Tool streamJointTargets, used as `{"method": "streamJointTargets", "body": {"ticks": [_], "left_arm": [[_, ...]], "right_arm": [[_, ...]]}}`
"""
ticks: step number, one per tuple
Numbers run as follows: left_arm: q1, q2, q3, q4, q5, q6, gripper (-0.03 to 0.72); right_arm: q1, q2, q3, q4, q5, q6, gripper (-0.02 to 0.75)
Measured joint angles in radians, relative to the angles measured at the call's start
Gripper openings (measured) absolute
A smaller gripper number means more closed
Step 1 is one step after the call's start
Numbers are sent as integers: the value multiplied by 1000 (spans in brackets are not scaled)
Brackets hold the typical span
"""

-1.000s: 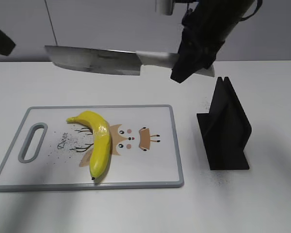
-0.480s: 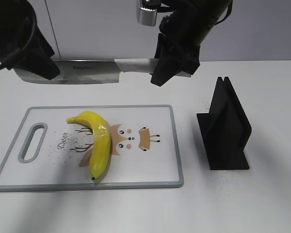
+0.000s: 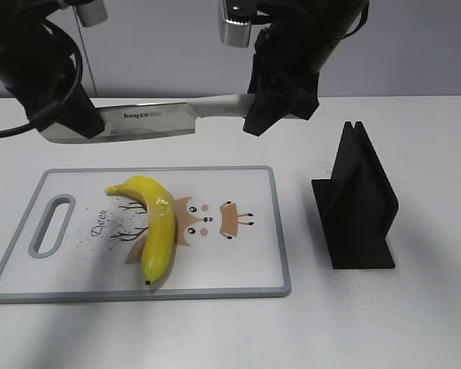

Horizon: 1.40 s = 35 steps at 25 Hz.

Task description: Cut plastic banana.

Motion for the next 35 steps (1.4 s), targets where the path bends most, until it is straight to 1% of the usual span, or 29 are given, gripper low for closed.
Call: {"method": "streamJointTargets", "body": {"ticks": [4, 9, 11, 17, 18, 22, 30, 35], "left_arm": [[-2, 25, 0, -2, -1, -36, 52], [-4, 72, 6, 2, -30, -54, 63], [-5, 96, 37, 3, -69, -54, 69], [-12, 220, 205, -19, -239, -53, 92], [-12, 232, 207, -29, -247, -50, 111], [-10, 253, 193, -36, -242, -53, 113], [-9, 201, 212, -42, -253, -59, 114], [-10, 62, 217, -21, -253, -75, 112]], "right_arm": [[0, 1, 0, -10, 4, 62, 163], [0, 51, 3, -21, 7, 142, 174], [0, 91, 23, -17, -3, 148, 175], [7, 242, 136, 2, -83, 149, 188], [7, 259, 137, 3, -77, 153, 190], [5, 276, 123, 3, -69, 197, 205], [10, 249, 65, -31, -23, 235, 207], [12, 144, 23, -46, -7, 238, 207]]}}
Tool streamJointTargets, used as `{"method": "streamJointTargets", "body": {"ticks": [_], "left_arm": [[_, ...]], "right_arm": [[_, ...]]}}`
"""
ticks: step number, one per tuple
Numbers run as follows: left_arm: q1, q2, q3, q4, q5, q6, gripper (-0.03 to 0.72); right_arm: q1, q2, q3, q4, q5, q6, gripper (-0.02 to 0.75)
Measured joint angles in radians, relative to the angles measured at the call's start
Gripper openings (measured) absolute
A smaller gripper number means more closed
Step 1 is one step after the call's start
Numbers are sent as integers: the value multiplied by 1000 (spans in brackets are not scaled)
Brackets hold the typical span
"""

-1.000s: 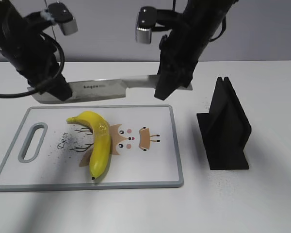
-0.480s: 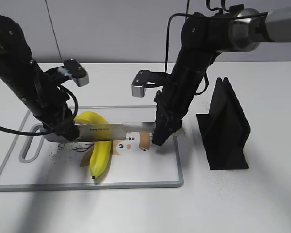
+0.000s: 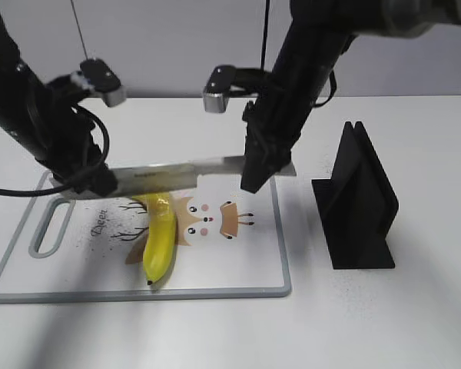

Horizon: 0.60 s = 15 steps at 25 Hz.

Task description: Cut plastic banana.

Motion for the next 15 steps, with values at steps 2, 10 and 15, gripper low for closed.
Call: {"method": "streamJointTargets", "body": {"ticks": [2, 10, 15], "left_arm": [[-1, -64, 0, 11, 8, -2, 108], [-6, -147, 0, 16, 20, -2, 98], [-6, -147, 0, 14, 20, 16, 103]], "right_arm": [[2, -46, -5, -1, 4, 0, 207], [3, -124, -5, 1, 10, 1, 207], [5, -124, -5, 1, 11, 3, 207]]}}
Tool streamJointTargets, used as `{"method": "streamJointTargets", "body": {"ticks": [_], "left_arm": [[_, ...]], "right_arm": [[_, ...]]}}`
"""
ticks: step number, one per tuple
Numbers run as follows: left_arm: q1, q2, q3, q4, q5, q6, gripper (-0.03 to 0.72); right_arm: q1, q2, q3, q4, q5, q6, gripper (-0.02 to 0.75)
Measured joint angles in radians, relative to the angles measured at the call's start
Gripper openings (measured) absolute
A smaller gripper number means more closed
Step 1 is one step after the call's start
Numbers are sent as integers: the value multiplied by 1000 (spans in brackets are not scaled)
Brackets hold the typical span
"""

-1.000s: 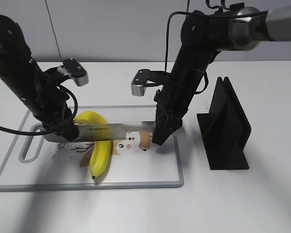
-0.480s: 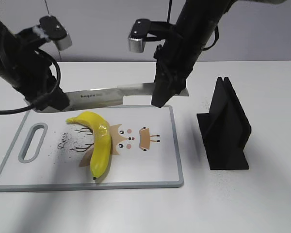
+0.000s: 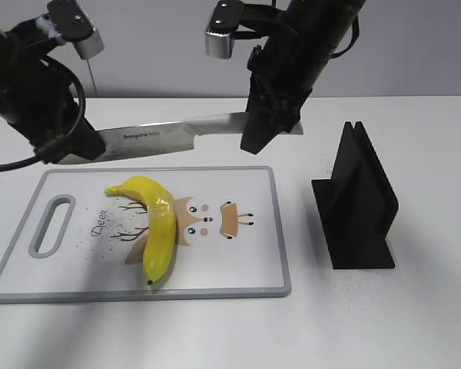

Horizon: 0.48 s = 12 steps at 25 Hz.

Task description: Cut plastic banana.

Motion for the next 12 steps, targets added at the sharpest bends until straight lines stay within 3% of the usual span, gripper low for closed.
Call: {"method": "streamJointTargets", "body": {"ticks": [2, 8, 10, 12], "left_arm": [[0, 0, 0, -2, -15, 5, 170], [14, 0, 2, 4, -88, -16, 615], [14, 0, 3, 4, -109, -17, 677], [18, -1, 3, 5, -138, -18, 690]], "right_arm": [[0, -1, 0, 4, 6, 4, 204], [-8, -4, 0, -13, 22, 53, 161], [-10, -4, 0, -34, 22, 59, 160], [-11, -4, 0, -49, 21, 63, 160]]}}
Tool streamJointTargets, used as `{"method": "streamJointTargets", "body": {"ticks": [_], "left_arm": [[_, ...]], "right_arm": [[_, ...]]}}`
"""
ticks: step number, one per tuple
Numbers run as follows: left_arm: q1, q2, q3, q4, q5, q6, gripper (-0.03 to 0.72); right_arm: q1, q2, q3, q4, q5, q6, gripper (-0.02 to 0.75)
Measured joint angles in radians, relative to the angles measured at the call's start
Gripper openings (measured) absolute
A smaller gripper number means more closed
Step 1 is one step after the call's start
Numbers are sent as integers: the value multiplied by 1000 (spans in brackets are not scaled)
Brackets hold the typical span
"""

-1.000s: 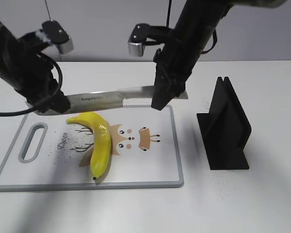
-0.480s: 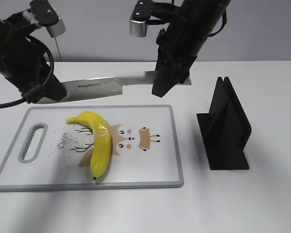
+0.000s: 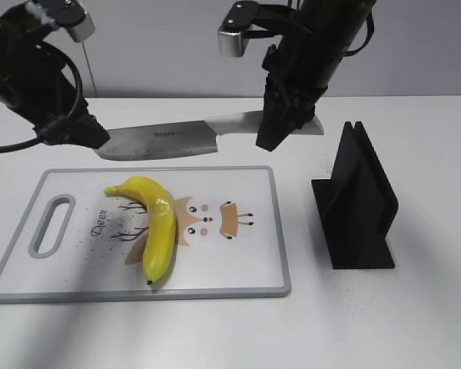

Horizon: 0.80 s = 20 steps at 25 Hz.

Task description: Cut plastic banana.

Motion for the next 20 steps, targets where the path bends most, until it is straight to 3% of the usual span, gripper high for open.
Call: {"method": "streamJointTargets", "body": {"ticks": [3, 8, 11, 15, 17, 20], "left_arm": [[21, -15, -1, 2, -17, -32, 693], [104, -51, -58, 121, 16, -307, 678], [157, -77, -102, 267, 110, -527, 647], [217, -96, -121, 374, 319, -765, 602], [240, -96, -121, 390, 452, -831, 579], [246, -117, -90, 393, 496, -864, 564]], "right_arm": [[0, -2, 0, -5, 0, 22, 160], [0, -9, -42, -50, 2, 244, 160], [0, -9, -106, -82, 2, 452, 160], [0, -27, -161, -92, 2, 597, 160], [0, -54, -160, -91, 2, 679, 160], [3, -115, -120, -84, 2, 787, 160]]}}
